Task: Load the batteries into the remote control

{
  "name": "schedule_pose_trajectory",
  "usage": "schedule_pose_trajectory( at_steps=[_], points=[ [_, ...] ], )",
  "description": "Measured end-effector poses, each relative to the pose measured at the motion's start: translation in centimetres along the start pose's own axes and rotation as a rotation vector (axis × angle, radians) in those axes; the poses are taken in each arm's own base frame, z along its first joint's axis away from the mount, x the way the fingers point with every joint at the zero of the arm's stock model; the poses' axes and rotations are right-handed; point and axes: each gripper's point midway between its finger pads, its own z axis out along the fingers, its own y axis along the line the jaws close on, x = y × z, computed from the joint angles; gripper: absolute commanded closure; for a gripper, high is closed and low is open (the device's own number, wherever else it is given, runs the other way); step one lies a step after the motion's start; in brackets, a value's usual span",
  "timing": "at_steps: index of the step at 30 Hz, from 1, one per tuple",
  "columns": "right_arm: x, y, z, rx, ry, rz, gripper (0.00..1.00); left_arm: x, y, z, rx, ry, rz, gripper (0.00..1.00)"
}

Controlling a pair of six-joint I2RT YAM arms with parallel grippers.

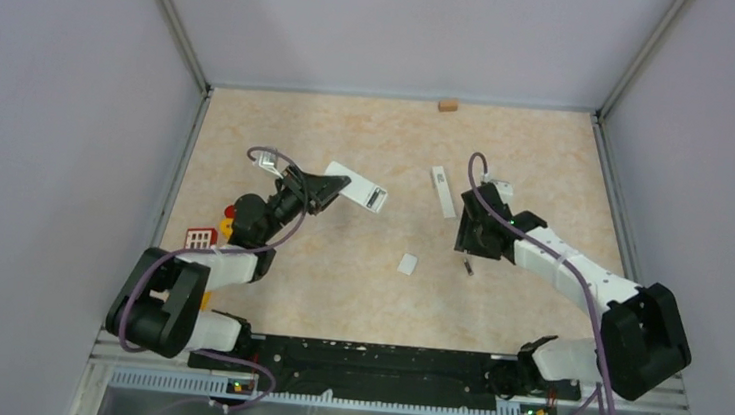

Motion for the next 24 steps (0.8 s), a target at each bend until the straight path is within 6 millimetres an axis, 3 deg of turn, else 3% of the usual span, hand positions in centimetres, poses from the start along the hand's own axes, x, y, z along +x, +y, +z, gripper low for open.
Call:
schedule_pose_trajectory(
  at_steps=[6, 10, 20, 24],
  points=[
    [1.8, -0.2, 2.4, 0.007, 0.096, -0.060, 0.53, 0.8, -0.9, -0.4, -0.018, 0.062, 0.125, 1.00],
    [2.7, 0.0, 3.7, 0.004, 0.140, -0.083, 0.61, 1.2, -1.3, -0.5, -0.022, 0.102, 0.192, 1.00],
    [3.9, -1.2, 5.1, 0.063, 0.166, -0.061, 0.80, 1.8, -0.7, -0.7, -0.036, 0.143, 0.204, 1.00],
    [4.1, -1.2, 5.2, 0.056, 0.161, -0.034, 0.93, 2.0, -0.4, -0.6, -0.036, 0.157, 0.198, 1.00]
  ],
)
